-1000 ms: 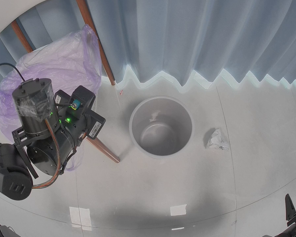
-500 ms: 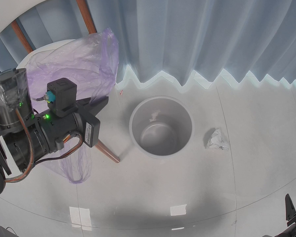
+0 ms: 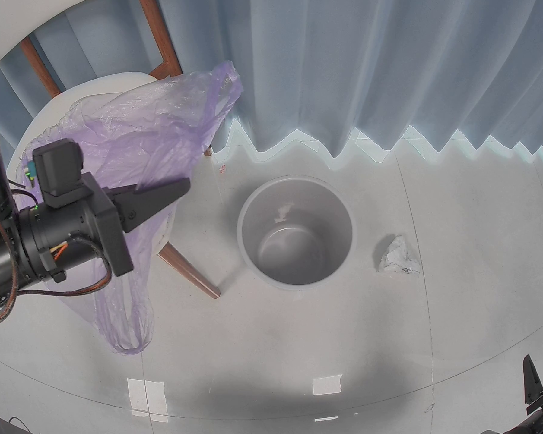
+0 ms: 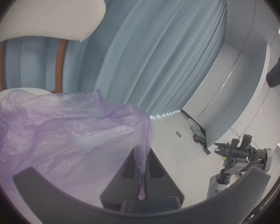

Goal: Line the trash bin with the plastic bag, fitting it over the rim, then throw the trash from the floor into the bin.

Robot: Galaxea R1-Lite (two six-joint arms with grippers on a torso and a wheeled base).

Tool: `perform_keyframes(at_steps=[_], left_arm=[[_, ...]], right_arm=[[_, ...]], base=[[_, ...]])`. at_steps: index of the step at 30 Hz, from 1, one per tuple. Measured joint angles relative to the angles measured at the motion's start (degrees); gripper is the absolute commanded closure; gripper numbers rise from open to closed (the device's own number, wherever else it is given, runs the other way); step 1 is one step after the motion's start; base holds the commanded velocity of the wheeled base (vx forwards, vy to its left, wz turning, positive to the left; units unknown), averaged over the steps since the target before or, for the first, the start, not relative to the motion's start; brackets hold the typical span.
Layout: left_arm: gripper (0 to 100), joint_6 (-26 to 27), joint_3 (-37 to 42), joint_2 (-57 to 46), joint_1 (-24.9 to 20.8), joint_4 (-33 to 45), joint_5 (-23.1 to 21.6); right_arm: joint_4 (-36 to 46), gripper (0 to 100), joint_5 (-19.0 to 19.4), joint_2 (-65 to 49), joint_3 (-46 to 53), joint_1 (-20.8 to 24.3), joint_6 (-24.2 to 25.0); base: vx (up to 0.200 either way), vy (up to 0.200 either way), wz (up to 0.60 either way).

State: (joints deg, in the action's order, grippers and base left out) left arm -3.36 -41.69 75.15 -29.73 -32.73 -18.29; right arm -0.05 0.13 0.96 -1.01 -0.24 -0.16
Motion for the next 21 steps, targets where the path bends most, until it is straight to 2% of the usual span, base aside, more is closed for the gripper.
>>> perform_keyframes(at_steps=[5, 13, 18, 21], left_arm=[[100, -1.0, 1.4, -3.2, 0.9, -1.4, -0.8], [100, -3.5, 4.0, -4.7, -0.5, -1.7, -0.8], [100, -7.4, 5.8, -4.8, -0.5, -3.0, -0.8], [100, -8.0, 5.9, -4.4, 0.0, -4.7, -0.7]], right_arm=[[0.0, 0, 0.0, 0.0, 0.0, 0.0, 0.0], [0.0, 0, 0.0, 0.0, 0.0, 0.0, 0.0], [0.0, 0, 0.0, 0.0, 0.0, 0.0, 0.0], [0.0, 0, 0.0, 0.0, 0.0, 0.0, 0.0]], base=[[0.000, 0.000, 0.00], [0.000, 0.000, 0.00], [0.000, 0.000, 0.00], [0.000, 0.000, 0.00]])
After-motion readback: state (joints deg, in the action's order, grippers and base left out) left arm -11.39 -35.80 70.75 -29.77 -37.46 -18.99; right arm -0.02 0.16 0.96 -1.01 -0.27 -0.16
